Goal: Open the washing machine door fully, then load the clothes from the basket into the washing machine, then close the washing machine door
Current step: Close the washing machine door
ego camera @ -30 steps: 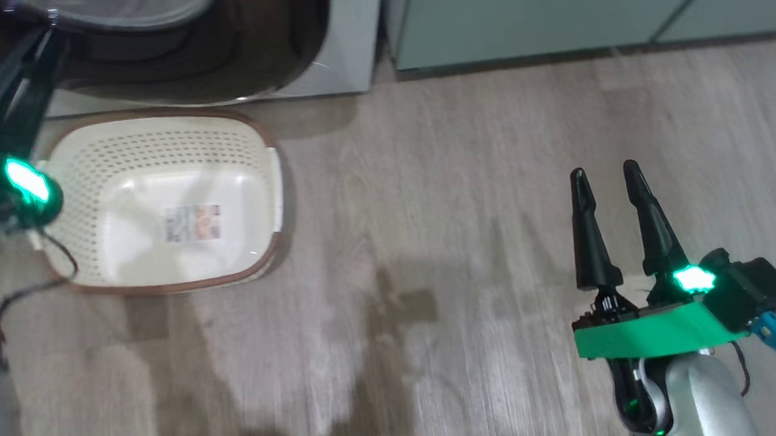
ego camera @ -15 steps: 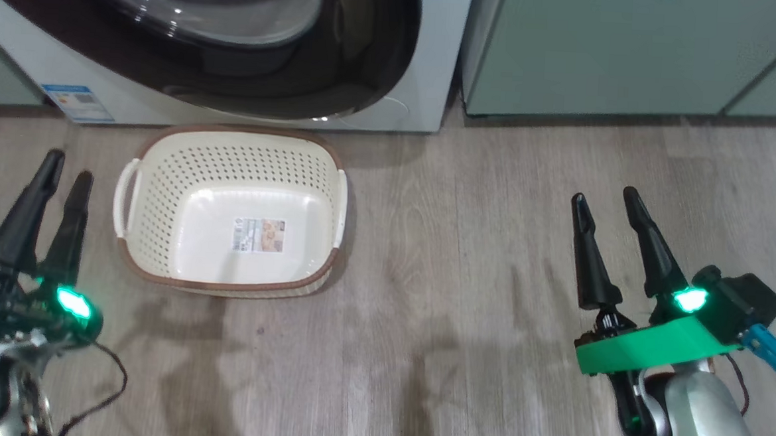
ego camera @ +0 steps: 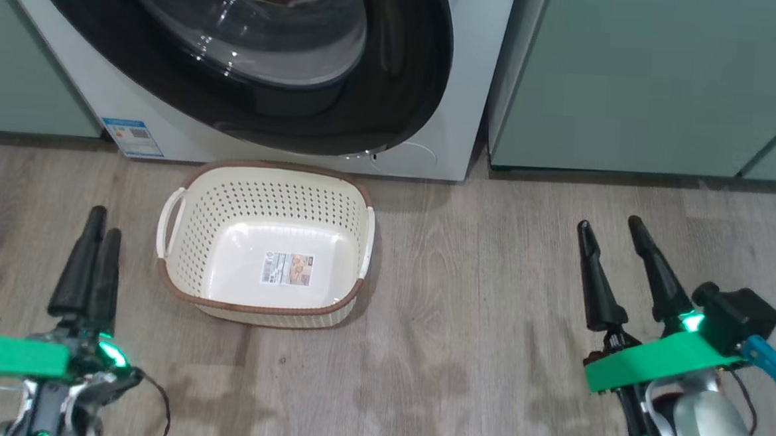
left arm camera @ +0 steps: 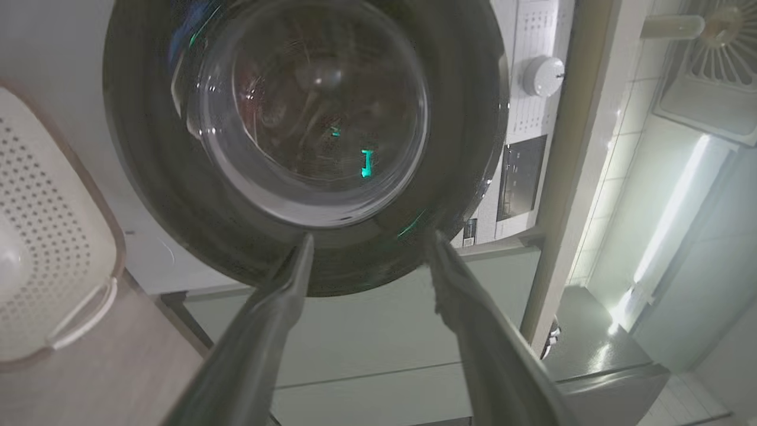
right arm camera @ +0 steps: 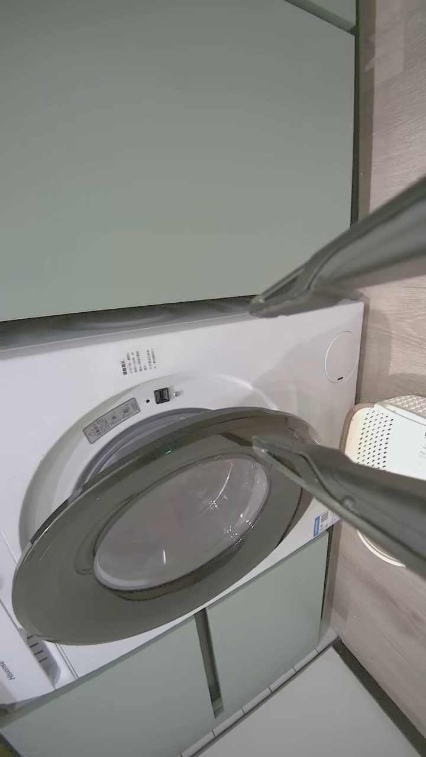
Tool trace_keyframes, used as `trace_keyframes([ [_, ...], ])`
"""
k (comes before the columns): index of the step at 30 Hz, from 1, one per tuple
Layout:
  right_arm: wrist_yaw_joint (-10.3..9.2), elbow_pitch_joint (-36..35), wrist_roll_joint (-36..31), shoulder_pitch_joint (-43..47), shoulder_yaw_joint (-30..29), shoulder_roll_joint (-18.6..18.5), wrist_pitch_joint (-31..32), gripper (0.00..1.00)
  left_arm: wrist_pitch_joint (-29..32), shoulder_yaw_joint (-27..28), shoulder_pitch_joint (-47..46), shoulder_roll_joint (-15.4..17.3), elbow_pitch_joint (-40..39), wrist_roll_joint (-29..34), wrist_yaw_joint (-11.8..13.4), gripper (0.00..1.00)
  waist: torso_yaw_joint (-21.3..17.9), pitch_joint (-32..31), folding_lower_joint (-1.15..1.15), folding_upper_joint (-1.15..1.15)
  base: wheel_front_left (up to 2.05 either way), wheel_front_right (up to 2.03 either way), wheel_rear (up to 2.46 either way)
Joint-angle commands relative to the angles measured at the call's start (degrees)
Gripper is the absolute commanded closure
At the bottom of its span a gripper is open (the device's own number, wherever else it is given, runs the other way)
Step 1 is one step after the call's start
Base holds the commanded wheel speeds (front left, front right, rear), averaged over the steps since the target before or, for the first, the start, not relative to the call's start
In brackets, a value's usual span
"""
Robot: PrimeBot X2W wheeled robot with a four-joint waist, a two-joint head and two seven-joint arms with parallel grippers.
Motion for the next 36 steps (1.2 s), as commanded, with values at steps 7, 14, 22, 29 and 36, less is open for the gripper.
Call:
trace_keyframes([
  [7, 0.0, -3.81, -1.91, -0.07, -0.28, -0.19, 1.71, 0.0, -11.52, -2.54, -4.38, 2.45, -5.29, 23.77, 0.91, 0.0, 0.11, -1.94, 0.0, 0.0, 0.0, 0.0, 0.0],
  [14, 0.0, -5.72, -3.62, 1.0, -1.08, -0.19, 3.52, 0.0, -20.51, -9.81, -4.76, 7.51, -8.09, 53.63, 7.66, 0.0, -0.54, -3.99, 0.0, 0.0, 0.0, 0.0, 0.0],
  [22, 0.0, -7.25, -4.84, 4.48, -2.36, -0.19, 5.3, 0.0, -22.66, -17.26, -0.54, 9.96, -4.6, 70.07, 12.54, 0.0, -0.8, -6.04, 0.0, 0.0, 0.0, 0.0, 0.0],
  [29, 0.0, -8.73, -5.49, 7.45, -3.83, -0.19, 6.13, 0.0, -24.27, -19.37, 1.82, 10.33, -0.82, 74.47, 14.56, 0.0, -0.84, -6.77, 0.0, 0.0, 0.0, 0.0, 0.0],
  [36, 0.0, -9.44, -5.11, 7.88, -4.22, -0.19, 6.37, 0.0, -24.91, -19.43, 1.85, 10.49, 0.14, 74.95, 15.18, 0.0, -0.71, -6.88, 0.0, 0.0, 0.0, 0.0, 0.0],
])
